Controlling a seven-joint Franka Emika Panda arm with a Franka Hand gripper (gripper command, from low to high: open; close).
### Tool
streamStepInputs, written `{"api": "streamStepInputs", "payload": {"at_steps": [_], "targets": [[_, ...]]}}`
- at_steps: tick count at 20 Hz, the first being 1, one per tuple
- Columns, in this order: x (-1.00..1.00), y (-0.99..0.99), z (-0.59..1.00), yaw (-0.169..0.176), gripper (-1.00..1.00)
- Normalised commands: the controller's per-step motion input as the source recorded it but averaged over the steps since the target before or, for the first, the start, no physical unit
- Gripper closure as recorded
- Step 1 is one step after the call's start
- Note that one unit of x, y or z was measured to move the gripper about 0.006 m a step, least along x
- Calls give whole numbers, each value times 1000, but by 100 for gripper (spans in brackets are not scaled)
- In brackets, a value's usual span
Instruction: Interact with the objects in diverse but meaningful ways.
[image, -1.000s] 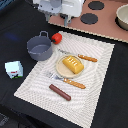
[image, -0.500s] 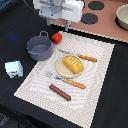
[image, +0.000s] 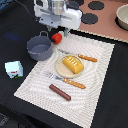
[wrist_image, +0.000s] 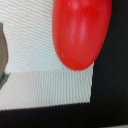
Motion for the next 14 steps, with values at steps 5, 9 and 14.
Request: {"api": "streamStepInputs", "payload": {"at_steps": [5,9,14], "targets": [[-366,150,-455,-1,-100],[-408,295,-422,0,-100],[-410,285,-409,0,-100]]}}
